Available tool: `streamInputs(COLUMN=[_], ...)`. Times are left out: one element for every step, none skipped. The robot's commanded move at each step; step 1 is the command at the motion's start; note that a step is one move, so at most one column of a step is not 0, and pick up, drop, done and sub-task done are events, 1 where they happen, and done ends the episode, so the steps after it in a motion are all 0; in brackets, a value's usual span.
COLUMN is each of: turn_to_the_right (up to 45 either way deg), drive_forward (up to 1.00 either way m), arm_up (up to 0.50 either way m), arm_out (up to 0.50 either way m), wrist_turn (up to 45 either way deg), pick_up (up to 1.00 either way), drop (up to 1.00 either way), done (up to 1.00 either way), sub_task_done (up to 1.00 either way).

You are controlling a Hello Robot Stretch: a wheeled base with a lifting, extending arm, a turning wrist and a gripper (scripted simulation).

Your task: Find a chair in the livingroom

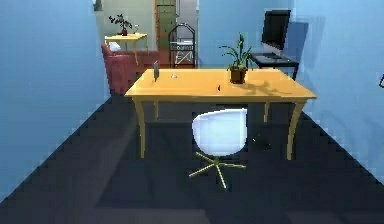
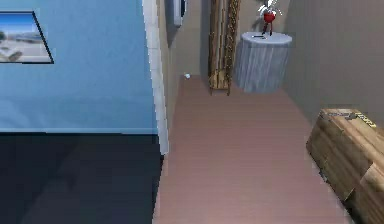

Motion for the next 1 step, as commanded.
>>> streamInputs(turn_to_the_right=[0.0], drive_forward=[0.4], arm_up=[0.0], arm_out=[0.0], wrist_turn=[0.0], pick_up=[0.0], drop=[0.0], done=[0.0], sub_task_done=[0.0])
